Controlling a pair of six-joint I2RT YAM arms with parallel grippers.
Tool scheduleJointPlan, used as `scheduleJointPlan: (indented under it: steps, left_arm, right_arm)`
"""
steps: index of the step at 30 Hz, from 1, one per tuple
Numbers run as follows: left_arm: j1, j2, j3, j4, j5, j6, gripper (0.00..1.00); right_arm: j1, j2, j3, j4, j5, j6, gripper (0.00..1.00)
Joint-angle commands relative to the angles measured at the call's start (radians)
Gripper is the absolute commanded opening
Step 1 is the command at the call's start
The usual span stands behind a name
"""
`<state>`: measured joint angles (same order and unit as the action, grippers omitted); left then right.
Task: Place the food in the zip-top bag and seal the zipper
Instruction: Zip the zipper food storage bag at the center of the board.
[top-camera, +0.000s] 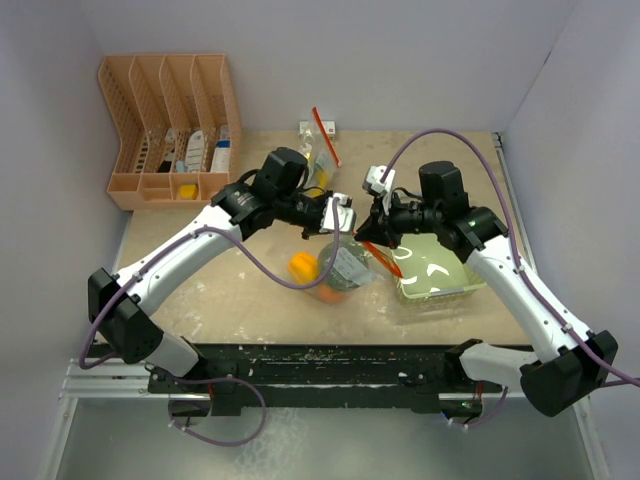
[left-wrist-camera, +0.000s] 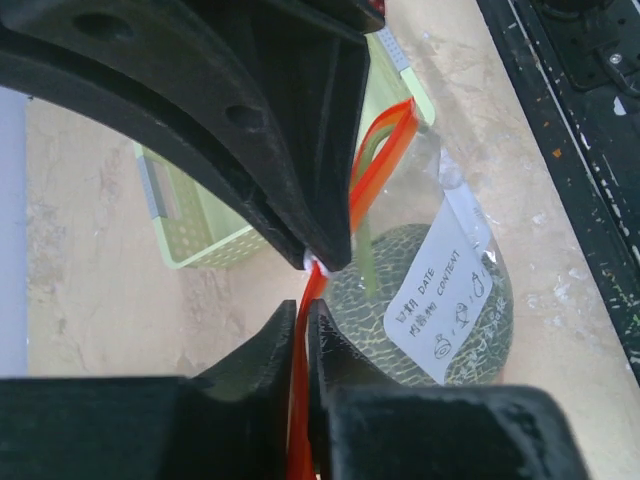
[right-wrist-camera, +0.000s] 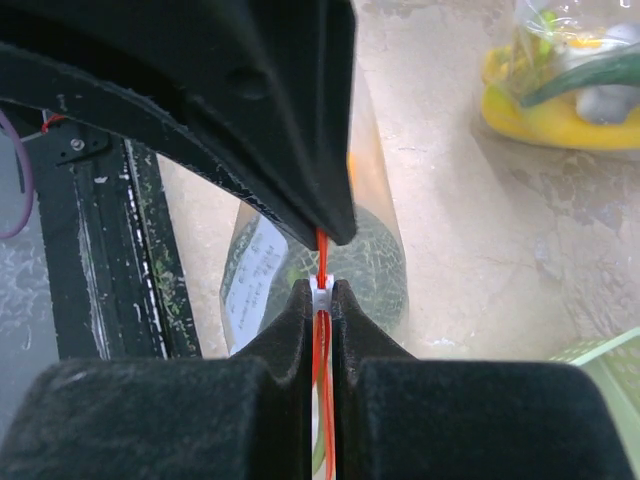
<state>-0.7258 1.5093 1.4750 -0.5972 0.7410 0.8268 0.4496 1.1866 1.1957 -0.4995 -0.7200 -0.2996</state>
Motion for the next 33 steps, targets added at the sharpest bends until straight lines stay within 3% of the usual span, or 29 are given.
scheduleJointPlan:
  steps: [1,7,14,33]
  left_arm:
    - [-0.006,-0.001,0.003,0.012,-0.002,0.008,0.00]
    - [-0.006,-0.010,0.008,-0.015,-0.011,-0.001,0.00]
    - [0.036,-0.028,0.043,-0.109,-0.066,-0.029,0.00]
    - [0.172,-0.146,-0.084,-0.078,-0.262,-0.010,0.00]
  right_arm:
    - [-0.001,-0.025,0.049,0.021,-0.044,-0.011,0.01]
    - [-0.001,-0.032,0.047,0.019,-0.014,-0.013,0.01]
    - [-0.001,-0.059,0.017,0.006,0.187,-0.003,0.00]
    - [-0.001,-0.181,-0.064,-0.036,0.359,0.009,0.02]
